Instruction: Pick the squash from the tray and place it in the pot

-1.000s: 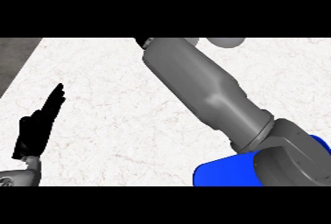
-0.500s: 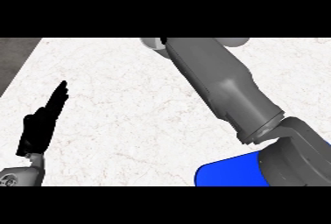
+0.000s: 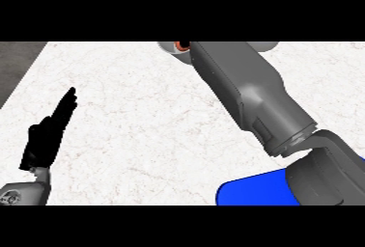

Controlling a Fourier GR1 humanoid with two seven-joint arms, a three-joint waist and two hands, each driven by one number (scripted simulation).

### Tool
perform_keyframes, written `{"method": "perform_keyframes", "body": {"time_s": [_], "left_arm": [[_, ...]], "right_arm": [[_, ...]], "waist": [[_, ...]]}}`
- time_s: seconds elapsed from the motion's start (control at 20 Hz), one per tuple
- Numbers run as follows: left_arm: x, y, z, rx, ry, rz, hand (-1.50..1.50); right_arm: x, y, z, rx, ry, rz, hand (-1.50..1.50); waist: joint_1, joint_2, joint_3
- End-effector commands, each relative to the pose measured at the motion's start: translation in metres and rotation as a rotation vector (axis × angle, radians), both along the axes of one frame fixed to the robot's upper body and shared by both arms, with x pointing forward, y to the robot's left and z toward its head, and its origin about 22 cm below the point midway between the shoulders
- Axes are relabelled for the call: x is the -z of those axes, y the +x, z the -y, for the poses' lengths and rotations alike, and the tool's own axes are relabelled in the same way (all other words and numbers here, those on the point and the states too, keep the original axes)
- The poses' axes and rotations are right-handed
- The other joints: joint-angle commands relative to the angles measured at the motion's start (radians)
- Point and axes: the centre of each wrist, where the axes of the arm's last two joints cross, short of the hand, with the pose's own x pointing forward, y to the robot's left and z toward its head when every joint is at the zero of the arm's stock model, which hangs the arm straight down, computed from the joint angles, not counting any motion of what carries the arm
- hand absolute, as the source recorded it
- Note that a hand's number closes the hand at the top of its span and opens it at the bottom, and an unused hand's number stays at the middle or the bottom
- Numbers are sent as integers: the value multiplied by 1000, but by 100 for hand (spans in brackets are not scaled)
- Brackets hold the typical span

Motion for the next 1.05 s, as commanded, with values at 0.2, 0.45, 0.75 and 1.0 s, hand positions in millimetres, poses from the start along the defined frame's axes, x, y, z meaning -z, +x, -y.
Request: {"method": "perform_keyframes", "body": {"time_s": [0.2, 0.45, 0.75, 1.0], "left_arm": [[0, -2, -2, -1, -3, -19, 0], [9, -4, -5, -41, 1, -21, 0], [8, -18, -25, -73, -13, -36, 0], [19, -21, -18, -115, 7, -44, 0]], "right_arm": [[-20, -8, -12, -203, 370, 170, -150], [-43, -8, -19, -253, 480, 62, -150], [-25, 3, 9, -323, 541, 10, -150], [-34, 9, 30, -364, 605, 8, -150]], "waist": [[-20, -13, 3], [-43, -24, 0], [-75, -38, 0], [-116, -51, 1]]}}
